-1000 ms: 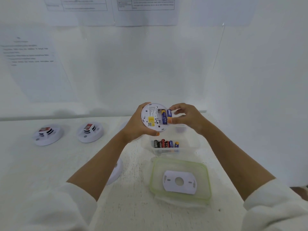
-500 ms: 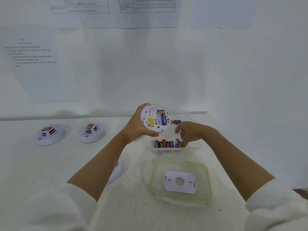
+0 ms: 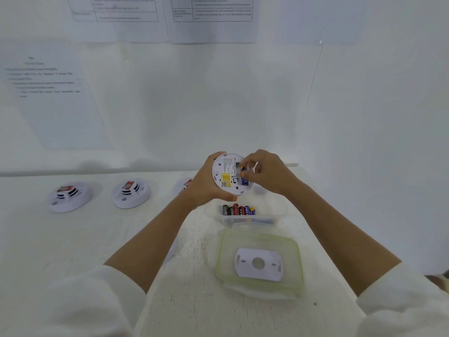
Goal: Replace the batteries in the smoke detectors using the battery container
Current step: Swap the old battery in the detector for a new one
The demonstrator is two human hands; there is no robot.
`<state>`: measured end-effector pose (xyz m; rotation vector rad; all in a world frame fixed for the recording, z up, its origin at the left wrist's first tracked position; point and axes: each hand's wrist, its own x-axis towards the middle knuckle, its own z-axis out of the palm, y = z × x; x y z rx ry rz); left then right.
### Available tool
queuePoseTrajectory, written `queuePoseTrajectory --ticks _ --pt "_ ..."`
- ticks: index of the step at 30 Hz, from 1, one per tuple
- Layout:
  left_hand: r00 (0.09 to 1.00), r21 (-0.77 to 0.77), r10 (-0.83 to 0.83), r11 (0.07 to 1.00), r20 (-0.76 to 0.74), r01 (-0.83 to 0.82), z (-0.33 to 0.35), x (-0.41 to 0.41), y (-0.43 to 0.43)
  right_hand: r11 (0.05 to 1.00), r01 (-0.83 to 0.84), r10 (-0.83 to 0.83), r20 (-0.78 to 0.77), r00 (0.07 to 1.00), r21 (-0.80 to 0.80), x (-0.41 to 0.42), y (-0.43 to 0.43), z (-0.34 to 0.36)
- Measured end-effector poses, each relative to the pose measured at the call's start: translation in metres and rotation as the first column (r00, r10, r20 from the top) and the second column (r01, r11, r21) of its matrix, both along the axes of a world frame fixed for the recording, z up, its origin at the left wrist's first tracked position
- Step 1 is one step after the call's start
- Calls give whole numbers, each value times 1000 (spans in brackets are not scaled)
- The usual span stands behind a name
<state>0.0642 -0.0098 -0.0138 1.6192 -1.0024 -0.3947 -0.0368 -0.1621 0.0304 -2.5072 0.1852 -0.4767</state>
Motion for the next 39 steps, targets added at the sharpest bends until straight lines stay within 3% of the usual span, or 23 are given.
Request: queuePoseTrajectory --ticks 6,17,21,26,30,33,36,39 --pt "1000 -16 6 1000 -22 -7 1 -6 -2 997 55 -56 -11 998 -48 -2 4 -2" --pt "999 -22 -12 1000 -52 11 0 -19 -2 987 112 -108 -34 994 113 -3 4 -5" --pt "999 -7 -7 1000 -39 6 -1 -20 0 981 100 -101 -4 995 169 -4 4 -9" --pt "1000 11 -7 1000 -28 8 0 -21 0 982 144 -159 123 980 120 -3 8 -13" --pt "999 -3 4 1000 -44 -4 0 -22 1 968 173 -209 199 957 184 -4 15 -16" --pt "999 -2 16 1000 -37 -16 -1 -20 4 924 188 -270 219 938 332 -6 13 -12" --pt "999 0 34 999 -30 -34 -3 -16 11 841 272 -379 152 913 469 -9 -1 -7" --pt "998 5 62 998 -13 -62 -4 -12 17 876 372 -367 -77 927 307 -12 -14 -12"
